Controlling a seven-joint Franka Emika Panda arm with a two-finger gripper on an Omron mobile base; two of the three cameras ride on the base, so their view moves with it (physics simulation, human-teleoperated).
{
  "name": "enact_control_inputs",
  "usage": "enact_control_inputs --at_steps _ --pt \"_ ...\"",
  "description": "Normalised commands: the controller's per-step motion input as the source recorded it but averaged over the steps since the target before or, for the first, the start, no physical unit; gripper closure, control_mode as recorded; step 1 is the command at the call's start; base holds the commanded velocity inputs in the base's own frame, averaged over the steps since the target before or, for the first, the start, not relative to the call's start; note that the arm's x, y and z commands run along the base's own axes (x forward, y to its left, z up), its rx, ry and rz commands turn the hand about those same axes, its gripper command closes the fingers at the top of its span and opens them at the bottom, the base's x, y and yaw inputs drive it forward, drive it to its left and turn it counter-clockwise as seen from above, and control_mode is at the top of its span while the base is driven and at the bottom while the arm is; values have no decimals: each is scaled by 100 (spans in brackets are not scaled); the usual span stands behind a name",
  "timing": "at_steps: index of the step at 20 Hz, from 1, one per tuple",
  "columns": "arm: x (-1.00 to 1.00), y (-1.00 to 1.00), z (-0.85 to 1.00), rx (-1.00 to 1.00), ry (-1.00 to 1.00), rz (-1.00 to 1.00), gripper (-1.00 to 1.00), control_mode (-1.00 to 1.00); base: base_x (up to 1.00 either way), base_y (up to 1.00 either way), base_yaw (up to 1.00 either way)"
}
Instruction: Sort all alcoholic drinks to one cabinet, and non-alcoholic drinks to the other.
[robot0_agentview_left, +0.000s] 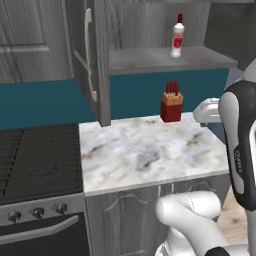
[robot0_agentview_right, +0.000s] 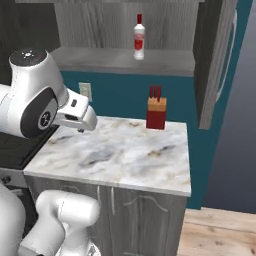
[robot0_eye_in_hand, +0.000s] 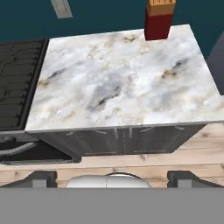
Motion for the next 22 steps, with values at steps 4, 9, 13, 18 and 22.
enact_control_inputs --at_steps 4,9,13,18,22 --pt "0 0 0 0 0 0 -100 100 -100 -1 0" --pt "0 0 0 0 0 0 -100 100 -99 0 0" --pt "0 0 0 0 0 0 -100 100 -75 30 0" --pt "0 0 0 0 0 0 -100 100 -21 94 0" --pt "0 0 0 0 0 0 -100 100 -6 100 0"
